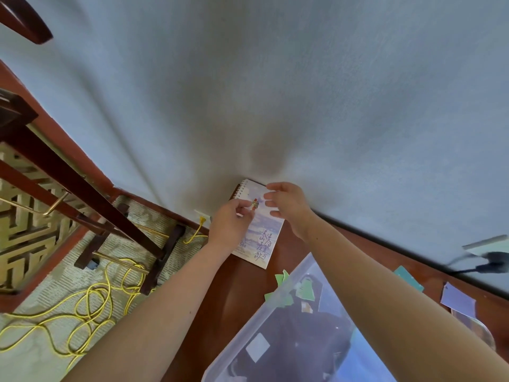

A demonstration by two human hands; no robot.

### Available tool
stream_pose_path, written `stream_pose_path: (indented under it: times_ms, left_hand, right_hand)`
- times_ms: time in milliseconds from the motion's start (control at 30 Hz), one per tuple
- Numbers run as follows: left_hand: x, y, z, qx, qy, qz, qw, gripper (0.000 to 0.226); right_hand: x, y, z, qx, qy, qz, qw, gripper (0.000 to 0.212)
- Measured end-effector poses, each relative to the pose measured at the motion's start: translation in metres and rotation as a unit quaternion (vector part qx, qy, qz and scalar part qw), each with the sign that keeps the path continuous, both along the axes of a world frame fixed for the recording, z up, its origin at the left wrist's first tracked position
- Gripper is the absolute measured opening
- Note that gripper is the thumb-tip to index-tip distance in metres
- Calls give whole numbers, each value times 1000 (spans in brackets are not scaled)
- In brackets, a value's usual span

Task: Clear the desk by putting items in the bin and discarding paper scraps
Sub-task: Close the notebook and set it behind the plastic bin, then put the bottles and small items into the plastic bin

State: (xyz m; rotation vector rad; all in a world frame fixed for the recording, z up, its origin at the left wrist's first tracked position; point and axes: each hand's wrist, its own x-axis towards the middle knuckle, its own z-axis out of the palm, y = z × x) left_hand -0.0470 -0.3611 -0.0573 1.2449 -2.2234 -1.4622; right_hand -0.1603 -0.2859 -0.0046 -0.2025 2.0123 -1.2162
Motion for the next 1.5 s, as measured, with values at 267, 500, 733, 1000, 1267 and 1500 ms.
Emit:
stream_pose_path:
  times_ms: [267,500,733,1000,1267,1500]
  left_hand:
    - [15,56,63,128,124,5,984,17]
    - [47,125,106,153,148,-30,977,17]
    - [67,201,122,161,167,-71,970,16]
    - [75,286,131,175,165,-103,965,16]
    - [108,367,124,176,148,-77,970,14]
    - [153,404,99,146,114,-25,982,16]
  right_hand:
    - [25,63,46,-61,67,-56,994,22]
    - [59,147,87,-111,81,-110,984,22]
    - [94,232,96,-152,94,-186,966,25]
    - [122,327,91,-159,89,-224,958,26]
    - [163,404,70,-147,44,-200,968,27]
    - [184,440,49,-112,5,-134,985,26]
